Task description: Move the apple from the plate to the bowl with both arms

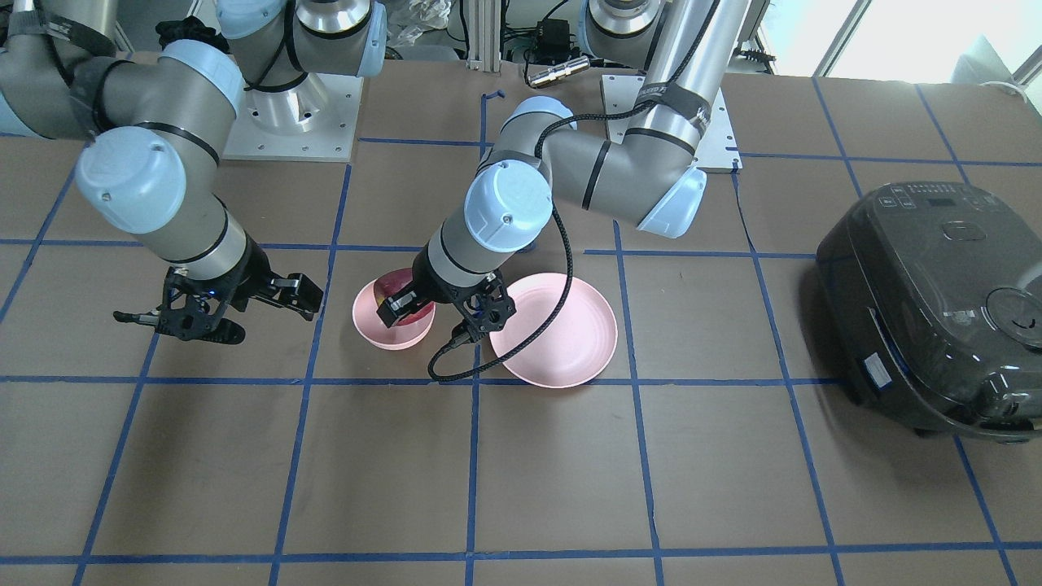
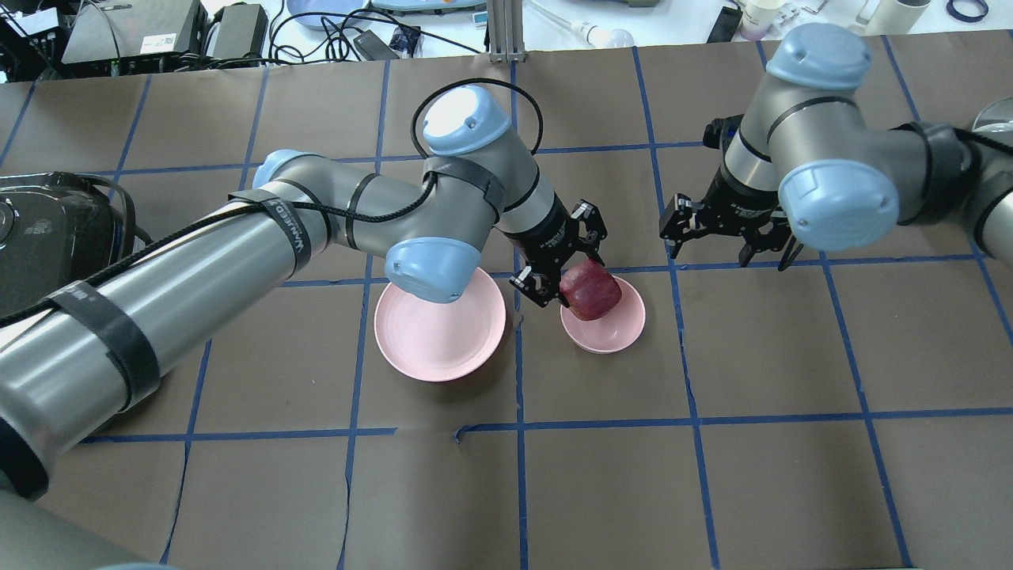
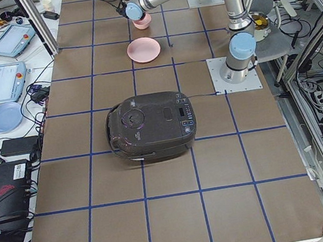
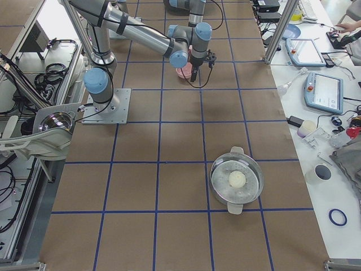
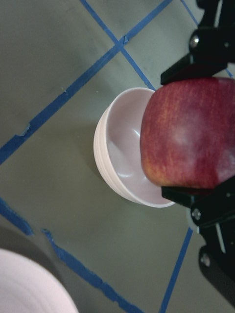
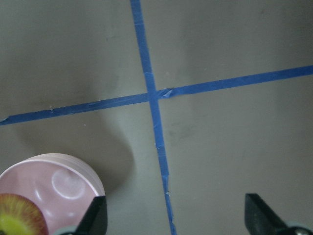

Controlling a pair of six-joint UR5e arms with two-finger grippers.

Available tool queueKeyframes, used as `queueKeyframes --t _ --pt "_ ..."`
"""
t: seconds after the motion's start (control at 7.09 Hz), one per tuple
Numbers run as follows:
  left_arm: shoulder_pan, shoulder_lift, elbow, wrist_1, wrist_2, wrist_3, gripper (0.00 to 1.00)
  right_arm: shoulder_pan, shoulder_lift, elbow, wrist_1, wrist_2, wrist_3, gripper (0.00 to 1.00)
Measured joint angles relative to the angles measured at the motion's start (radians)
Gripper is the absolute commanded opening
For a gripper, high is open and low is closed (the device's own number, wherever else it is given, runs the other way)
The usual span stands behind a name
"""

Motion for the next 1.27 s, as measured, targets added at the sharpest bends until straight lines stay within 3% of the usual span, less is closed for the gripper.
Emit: queueKeyframes --t 0.14,0.28,0.42,0.99,1.27 --pt "-0.018 -0.030 -0.007 0.040 0.003 -0.022 0.33 -0.013 -0.026 -0.035 0.072 -0.026 -0.004 1.00" --pt "-0.032 -0.054 -0.012 0.058 0.006 -0.031 0.89 -0.018 -0.050 -0.056 0.123 -0.058 -0.006 1.00" --pt "-0.039 -0.067 -0.014 0.065 0.007 -0.033 1.00 -0.021 -0.063 -0.069 0.145 -0.084 -0.007 1.00" --pt "-0.029 -0.034 0.006 0.064 0.025 -0.022 1.00 -0.011 -0.112 -0.164 0.174 -0.107 0.011 1.00" --pt "0.016 0.030 0.059 -0.020 0.055 0.038 1.00 -0.010 -0.121 -0.198 0.214 -0.103 0.010 1.00"
